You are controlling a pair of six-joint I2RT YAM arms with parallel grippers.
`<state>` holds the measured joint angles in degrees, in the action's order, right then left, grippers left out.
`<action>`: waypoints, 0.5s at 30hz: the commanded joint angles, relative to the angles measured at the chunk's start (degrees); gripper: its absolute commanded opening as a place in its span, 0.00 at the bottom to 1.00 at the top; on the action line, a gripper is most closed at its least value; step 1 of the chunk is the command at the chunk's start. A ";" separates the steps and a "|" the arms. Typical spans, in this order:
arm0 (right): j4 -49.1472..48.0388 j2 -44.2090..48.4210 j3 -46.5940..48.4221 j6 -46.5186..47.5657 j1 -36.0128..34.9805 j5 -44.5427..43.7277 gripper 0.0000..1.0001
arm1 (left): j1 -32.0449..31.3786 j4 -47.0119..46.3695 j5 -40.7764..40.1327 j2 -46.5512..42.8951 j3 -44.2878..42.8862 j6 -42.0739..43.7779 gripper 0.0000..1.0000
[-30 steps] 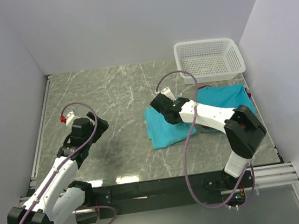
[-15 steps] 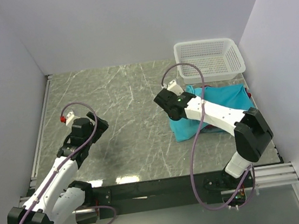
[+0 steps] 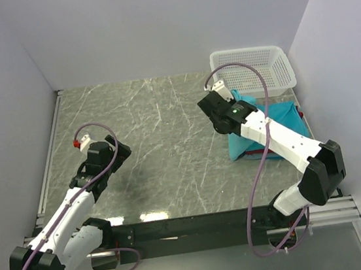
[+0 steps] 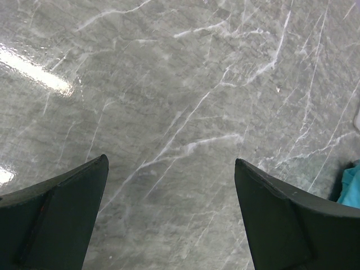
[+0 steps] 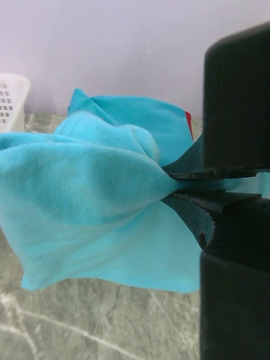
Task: Fold and stack the t-shirts
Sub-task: Neatly place the folded tshirt to the corner
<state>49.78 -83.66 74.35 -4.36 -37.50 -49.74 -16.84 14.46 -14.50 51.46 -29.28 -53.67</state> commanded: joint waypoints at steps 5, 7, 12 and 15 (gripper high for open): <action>3.56 3.59 8.62 1.63 0.84 2.88 0.00 | 0.32 -1.36 -0.44 0.48 -0.34 0.94 0.99; 4.01 3.76 10.29 2.07 1.19 4.03 0.00 | 0.32 -1.36 -0.44 0.48 -0.34 0.93 0.99; 7.52 3.33 14.68 2.43 2.51 4.30 0.00 | 0.41 -0.92 -0.88 0.22 -0.43 0.94 0.99; 7.88 3.59 15.92 3.57 3.30 5.44 0.00 | 0.41 -1.01 -0.97 -0.13 -0.34 1.02 0.99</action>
<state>56.21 -82.46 86.94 -2.24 -35.22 -44.18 -16.69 14.48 -14.59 52.05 -29.28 -53.63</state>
